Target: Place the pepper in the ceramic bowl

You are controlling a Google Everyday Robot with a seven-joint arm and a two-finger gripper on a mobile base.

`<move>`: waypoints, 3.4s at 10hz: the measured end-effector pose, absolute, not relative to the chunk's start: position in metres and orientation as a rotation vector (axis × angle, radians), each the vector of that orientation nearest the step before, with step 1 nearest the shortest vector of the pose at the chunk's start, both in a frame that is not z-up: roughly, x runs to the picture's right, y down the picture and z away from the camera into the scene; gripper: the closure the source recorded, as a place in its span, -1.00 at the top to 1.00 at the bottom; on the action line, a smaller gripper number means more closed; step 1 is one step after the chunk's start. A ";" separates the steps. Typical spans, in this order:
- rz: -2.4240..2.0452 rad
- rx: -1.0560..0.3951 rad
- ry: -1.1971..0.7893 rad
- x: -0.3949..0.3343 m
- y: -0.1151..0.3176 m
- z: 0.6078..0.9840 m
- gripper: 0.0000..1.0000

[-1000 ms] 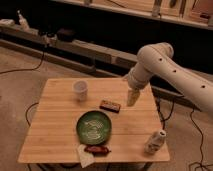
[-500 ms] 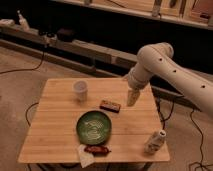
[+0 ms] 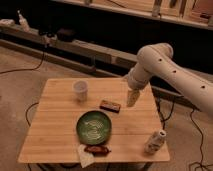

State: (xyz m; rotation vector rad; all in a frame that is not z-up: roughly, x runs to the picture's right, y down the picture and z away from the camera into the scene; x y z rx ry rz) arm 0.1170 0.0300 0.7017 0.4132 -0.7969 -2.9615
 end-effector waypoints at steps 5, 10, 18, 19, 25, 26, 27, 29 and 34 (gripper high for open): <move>-2.874 0.342 -0.741 0.081 0.112 0.699 0.60; -2.763 0.288 -0.896 0.070 0.183 0.699 0.60; -2.755 0.360 -1.093 0.050 0.262 0.722 0.60; -2.755 0.359 -1.128 0.047 0.271 0.727 0.60; -2.779 0.288 -1.251 0.033 0.289 0.743 0.60; -2.790 0.286 -1.257 0.031 0.289 0.744 0.60; -2.792 0.286 -1.260 0.030 0.290 0.744 0.60; -2.790 0.284 -1.259 0.032 0.290 0.744 0.60; -2.791 0.284 -1.259 0.031 0.290 0.744 0.60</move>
